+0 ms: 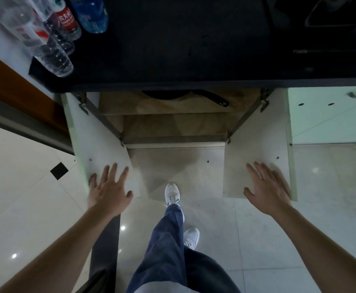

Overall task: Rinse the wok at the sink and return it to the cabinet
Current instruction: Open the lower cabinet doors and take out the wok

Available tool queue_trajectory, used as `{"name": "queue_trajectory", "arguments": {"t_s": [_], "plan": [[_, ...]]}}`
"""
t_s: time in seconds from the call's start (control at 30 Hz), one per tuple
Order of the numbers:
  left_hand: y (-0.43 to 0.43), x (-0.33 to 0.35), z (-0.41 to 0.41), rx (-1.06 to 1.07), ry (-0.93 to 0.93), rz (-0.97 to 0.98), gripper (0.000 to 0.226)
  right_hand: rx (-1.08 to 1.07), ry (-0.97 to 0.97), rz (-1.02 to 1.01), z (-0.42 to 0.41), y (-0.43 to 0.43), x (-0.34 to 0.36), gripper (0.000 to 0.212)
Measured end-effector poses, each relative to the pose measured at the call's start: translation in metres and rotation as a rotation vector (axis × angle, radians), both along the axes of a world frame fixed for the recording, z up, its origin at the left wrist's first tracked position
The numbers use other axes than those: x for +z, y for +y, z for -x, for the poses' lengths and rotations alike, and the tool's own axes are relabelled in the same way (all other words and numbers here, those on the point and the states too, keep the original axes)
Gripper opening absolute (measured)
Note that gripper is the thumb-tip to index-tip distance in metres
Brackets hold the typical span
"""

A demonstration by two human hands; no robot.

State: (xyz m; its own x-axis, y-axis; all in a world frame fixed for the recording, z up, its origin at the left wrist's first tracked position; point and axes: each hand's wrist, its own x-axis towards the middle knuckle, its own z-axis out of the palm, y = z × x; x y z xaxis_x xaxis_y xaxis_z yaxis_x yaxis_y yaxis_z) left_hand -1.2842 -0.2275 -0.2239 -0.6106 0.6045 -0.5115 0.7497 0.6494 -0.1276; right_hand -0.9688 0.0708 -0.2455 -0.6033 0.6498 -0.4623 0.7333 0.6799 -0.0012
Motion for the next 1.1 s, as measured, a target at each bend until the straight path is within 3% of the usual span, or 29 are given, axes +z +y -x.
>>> {"name": "queue_trajectory", "arguments": {"t_s": [0.3,0.7,0.8,1.0,1.1], "plan": [[-0.038,-0.031,0.029,0.227,0.029,0.027,0.084,-0.077,-0.079,-0.047,-0.034,0.041,-0.013,0.08],[0.158,-0.083,0.021,-0.308,-0.03,-0.399,0.074,-0.026,0.122,-0.101,0.071,0.071,-0.047,0.075],[0.207,-0.095,0.028,-0.397,-0.04,-0.42,0.076,0.003,0.217,-0.137,0.1,0.086,-0.06,0.07],[0.304,-0.139,0.052,-0.437,-0.031,-0.501,0.089,0.034,0.447,-0.152,0.16,0.132,-0.097,0.065],[0.344,-0.149,0.058,-0.445,-0.028,-0.582,0.089,-0.051,0.574,-0.125,0.194,0.153,-0.107,0.064]]}}
